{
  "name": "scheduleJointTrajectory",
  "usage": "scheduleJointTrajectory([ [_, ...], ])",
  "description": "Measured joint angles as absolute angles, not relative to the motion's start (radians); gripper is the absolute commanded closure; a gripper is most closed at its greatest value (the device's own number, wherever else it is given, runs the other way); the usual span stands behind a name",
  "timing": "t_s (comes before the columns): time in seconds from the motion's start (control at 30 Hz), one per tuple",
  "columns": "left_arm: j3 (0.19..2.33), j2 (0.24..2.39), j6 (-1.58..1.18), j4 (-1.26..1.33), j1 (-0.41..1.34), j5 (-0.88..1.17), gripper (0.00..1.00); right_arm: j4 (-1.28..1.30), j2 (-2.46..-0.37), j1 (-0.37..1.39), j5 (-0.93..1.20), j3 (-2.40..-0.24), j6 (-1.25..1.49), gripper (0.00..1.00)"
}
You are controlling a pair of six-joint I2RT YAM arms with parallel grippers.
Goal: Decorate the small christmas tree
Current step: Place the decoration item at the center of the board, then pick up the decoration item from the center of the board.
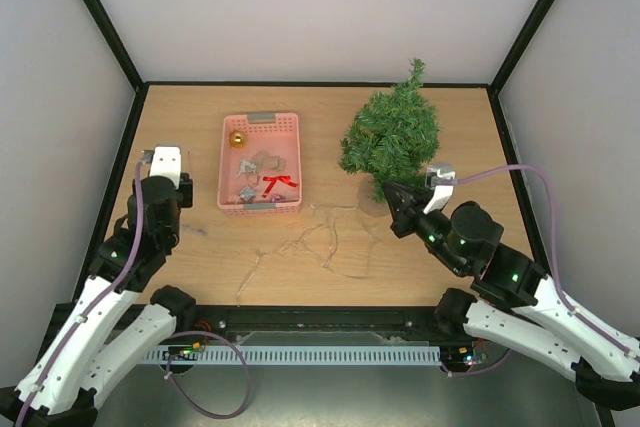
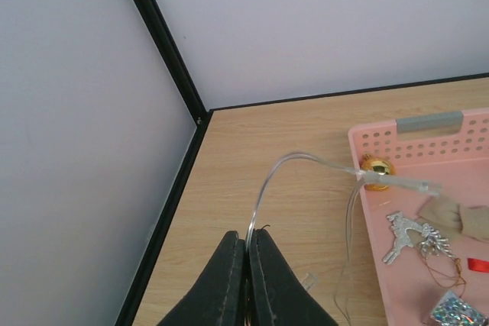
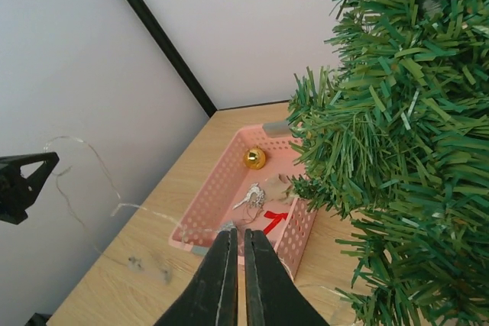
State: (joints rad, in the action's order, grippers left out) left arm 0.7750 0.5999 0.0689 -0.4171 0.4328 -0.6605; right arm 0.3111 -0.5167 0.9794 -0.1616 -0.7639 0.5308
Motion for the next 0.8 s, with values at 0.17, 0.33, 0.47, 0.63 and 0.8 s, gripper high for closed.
scheduleJointTrajectory([
  [0.17,0.764,0.598,0.052,-0.413,0.432,-0.633,0.83,0.312,-0.548,0.979,-0.148,-0.762,0.548,0.86],
  [0.33,0.746,0.597,0.044,-0.410,0.431,-0.622,0.60,0.306,-0.668,0.979,-0.059,-0.762,0.611,0.80],
  [0.47,0.745,0.595,0.037,-0.408,0.431,-0.614,0.40,0.290,-0.799,0.979,0.037,-0.760,0.643,0.75],
  [0.63,0.749,0.585,0.024,-0.411,0.431,-0.610,0.20,0.248,-0.857,0.981,0.133,-0.756,0.582,0.70],
  [0.8,0.819,0.571,-0.001,-0.418,0.431,-0.597,0.01,0.187,-0.916,0.998,0.216,-0.760,0.410,0.67],
])
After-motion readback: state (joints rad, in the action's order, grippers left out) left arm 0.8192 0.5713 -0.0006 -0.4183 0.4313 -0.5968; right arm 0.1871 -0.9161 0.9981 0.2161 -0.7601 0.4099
